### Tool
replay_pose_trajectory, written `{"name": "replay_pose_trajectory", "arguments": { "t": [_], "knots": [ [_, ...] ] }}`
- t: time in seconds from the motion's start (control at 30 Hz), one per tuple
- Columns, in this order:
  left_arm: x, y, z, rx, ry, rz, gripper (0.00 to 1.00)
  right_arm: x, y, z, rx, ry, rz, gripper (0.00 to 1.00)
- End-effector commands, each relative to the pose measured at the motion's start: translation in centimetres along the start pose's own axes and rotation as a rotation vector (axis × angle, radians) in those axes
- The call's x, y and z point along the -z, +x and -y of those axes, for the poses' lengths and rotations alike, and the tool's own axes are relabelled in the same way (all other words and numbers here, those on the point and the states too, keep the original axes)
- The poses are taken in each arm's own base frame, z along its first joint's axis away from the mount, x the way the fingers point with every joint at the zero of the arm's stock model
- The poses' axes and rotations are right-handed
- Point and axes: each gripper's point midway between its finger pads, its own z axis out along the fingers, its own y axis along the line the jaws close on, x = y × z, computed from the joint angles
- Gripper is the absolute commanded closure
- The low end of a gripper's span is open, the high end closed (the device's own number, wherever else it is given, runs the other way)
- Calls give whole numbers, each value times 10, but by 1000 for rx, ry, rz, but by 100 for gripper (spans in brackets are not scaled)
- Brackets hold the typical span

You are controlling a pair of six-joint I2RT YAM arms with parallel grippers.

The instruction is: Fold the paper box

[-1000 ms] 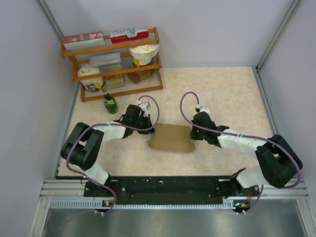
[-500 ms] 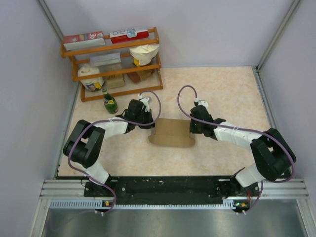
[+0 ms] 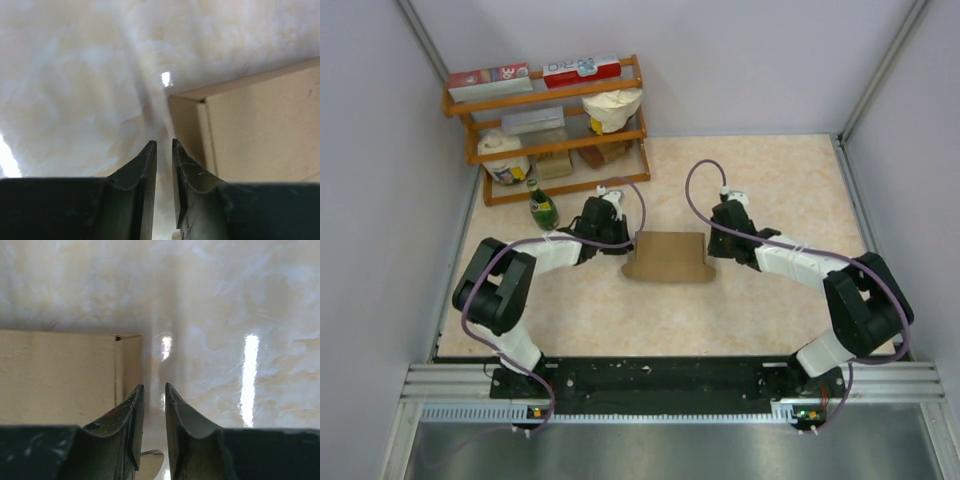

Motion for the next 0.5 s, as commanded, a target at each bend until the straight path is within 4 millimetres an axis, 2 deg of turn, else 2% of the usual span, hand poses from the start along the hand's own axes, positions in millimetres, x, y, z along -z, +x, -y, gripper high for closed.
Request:
{"name": "replay_pose_trajectory", "arguments": {
  "t": [0.0, 0.1, 0.17, 0.2, 0.23, 0.33, 0.47],
  "knots": [
    [30, -26, -19, 42, -92, 151, 73, 15, -27, 12, -27, -19, 90, 74],
    [42, -29, -28, 51, -122, 186, 57, 23, -27, 19, 2, -15, 111, 68],
    [47, -28, -24, 41, -102, 182, 46, 28, -24, 16, 32, -54, 112, 67],
    [49, -27, -21, 37, -86, 175, 33, 31, -21, 12, 49, -88, 108, 67],
    [51, -23, -19, 25, -73, 171, 25, 36, -20, 6, 57, -130, 109, 67],
    [66, -20, -15, 4, -46, 204, 19, 48, -11, -1, 57, -210, 116, 66],
    [87, -17, -2, -16, 22, 246, 19, 67, -2, -12, 57, -321, 126, 56]
  ]
}}
